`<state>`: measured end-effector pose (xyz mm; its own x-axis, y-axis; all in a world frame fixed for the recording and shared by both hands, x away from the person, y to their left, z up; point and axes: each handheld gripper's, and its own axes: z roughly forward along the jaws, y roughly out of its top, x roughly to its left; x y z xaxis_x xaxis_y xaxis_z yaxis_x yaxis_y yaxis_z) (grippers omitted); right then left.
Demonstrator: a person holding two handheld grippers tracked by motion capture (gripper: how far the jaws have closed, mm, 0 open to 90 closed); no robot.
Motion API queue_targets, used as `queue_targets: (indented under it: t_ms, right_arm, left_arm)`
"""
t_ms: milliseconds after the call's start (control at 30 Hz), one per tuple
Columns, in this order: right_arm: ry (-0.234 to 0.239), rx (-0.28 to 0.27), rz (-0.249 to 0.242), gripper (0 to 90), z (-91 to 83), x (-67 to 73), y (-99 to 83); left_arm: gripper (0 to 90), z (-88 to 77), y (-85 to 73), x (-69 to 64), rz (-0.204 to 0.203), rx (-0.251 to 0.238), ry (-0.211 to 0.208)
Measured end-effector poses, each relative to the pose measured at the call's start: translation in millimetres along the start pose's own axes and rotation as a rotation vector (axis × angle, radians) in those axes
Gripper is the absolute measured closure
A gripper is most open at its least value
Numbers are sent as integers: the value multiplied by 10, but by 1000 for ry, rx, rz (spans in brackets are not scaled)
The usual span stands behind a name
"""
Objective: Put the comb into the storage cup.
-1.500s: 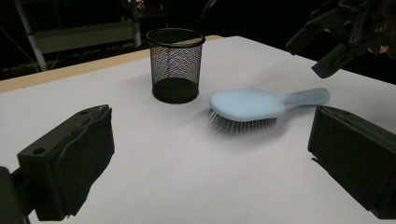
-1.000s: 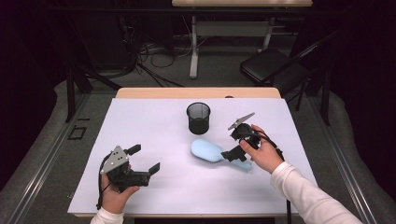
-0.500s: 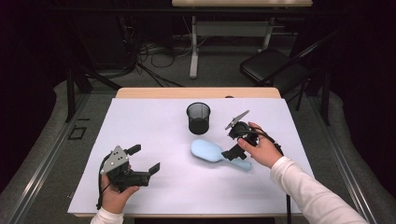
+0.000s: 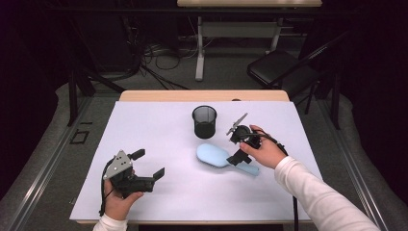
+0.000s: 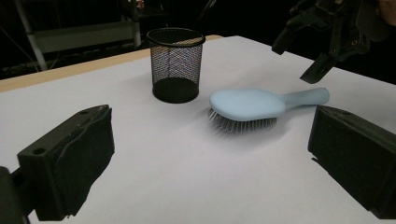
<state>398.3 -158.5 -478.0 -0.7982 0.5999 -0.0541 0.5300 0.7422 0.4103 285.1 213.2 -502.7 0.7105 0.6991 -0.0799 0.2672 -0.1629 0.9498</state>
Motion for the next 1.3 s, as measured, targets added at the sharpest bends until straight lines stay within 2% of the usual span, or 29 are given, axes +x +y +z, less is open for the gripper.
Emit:
queue_targets:
  t_ms: [100,200,333,533,933,1167,1300]
  right_arm:
    - [6,14,1,0,31,-6,12]
    - [15,23,-20,0,52,-8,20]
    - [8,22,-17,0,74,1,39]
    - [-18,58,-37,0,135,26,52]
    - [-18,79,-46,0,181,15,53]
    - [-5,91,-73,34,233,13,46]
    - [0,115,-92,56,268,22,42]
  left_arm:
    - [5,0,0,-1,0,2,2]
    - [5,1,-1,1,-2,-1,2]
    - [5,2,-1,2,-1,3,2]
    - [5,0,-2,2,-5,-2,4]
    - [5,3,-3,2,-7,-3,5]
    - [5,3,-4,2,-9,-3,5]
    - [5,3,-3,2,-7,-3,3]
